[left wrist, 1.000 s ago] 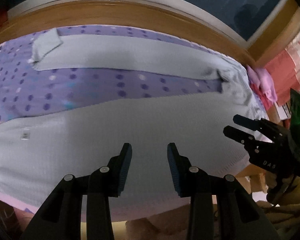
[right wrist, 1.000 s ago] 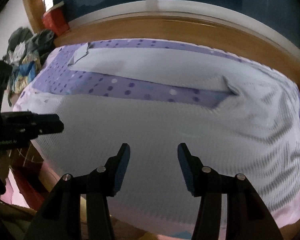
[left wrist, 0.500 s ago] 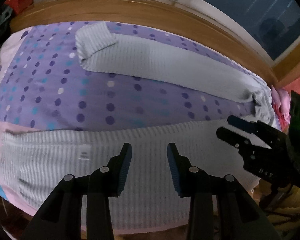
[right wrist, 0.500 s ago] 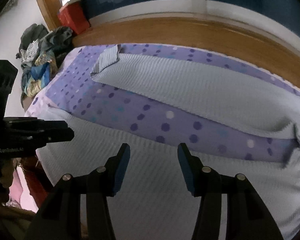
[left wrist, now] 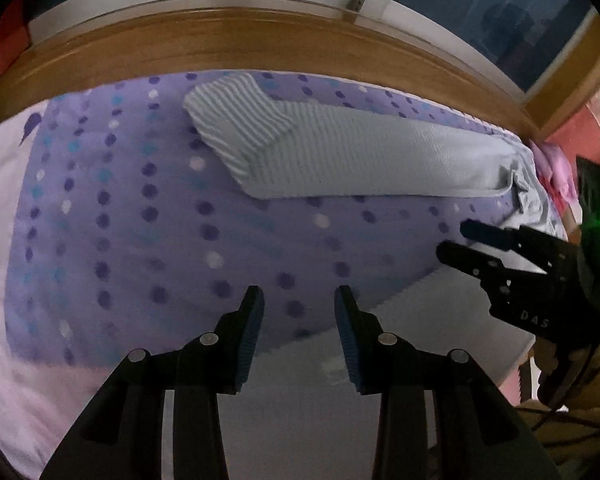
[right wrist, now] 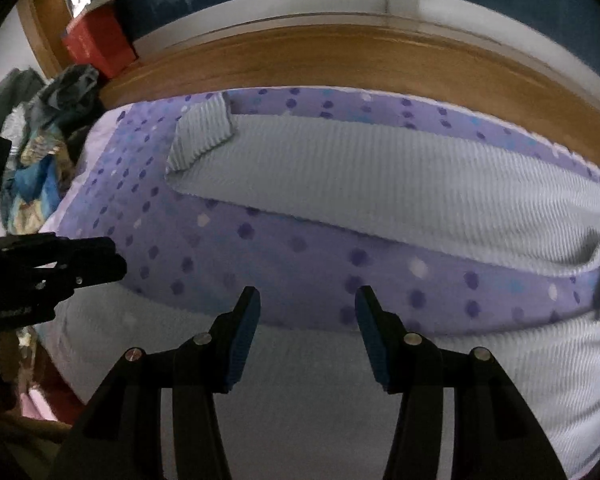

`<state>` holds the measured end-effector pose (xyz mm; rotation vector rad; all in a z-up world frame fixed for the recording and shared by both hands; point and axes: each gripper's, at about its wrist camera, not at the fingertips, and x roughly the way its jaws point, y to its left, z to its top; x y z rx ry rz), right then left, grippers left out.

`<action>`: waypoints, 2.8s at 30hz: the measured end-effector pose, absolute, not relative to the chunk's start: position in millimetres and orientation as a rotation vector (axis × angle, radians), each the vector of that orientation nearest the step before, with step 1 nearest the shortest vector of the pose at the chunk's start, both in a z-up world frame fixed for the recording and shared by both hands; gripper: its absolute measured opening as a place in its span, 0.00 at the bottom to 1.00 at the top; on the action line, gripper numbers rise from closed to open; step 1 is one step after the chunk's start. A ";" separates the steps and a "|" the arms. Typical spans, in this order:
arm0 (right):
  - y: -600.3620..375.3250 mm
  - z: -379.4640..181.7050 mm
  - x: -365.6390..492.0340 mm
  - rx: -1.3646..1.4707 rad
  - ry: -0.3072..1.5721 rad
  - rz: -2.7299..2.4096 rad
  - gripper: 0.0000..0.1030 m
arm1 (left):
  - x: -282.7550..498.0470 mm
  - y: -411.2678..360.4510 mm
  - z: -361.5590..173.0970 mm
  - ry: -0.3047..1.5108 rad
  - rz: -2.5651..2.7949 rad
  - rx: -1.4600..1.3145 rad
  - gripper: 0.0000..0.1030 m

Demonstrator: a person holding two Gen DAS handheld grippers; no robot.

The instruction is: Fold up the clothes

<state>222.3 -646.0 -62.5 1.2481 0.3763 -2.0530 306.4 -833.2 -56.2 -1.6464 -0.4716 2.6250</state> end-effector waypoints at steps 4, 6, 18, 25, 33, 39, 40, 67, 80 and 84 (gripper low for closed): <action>-690.4 -63.3 233.5 1.223 0.414 -2.065 0.48 | 304.1 -860.4 -62.2 -0.404 2.627 -1.654 0.36; -709.7 -65.7 233.1 1.244 0.393 -2.042 0.48 | 304.9 -872.9 -63.6 -0.430 2.600 -1.635 0.36; -791.3 -75.8 197.9 1.357 0.147 -2.006 0.48 | 302.6 -920.5 -76.2 -0.436 2.622 -1.645 0.36; -816.2 -86.7 186.3 1.393 0.123 -2.053 0.48 | 306.4 -938.2 -81.2 -0.455 2.626 -1.648 0.36; -820.9 -84.7 191.9 1.312 0.137 -2.137 0.28 | 305.3 -959.6 -81.9 -0.522 2.645 -1.617 0.36; -833.8 -69.8 217.3 1.112 0.222 -2.111 0.10 | 307.4 -977.9 -81.7 -0.573 2.676 -1.616 0.36; -838.3 -67.5 224.3 1.073 0.263 -2.103 0.10 | 308.6 -981.7 -81.7 -0.586 2.682 -1.616 0.36; -708.3 -83.8 225.6 0.973 0.924 -2.251 0.44 | 245.5 -962.1 -91.6 -0.677 2.558 -1.637 0.37; -711.9 -84.3 215.7 0.876 0.872 -2.189 0.45 | 245.4 -956.7 -85.4 -0.813 2.607 -1.641 0.38; -703.5 -83.7 223.4 0.880 0.835 -2.180 0.45 | 254.2 -960.1 -79.9 -0.873 2.638 -1.617 0.38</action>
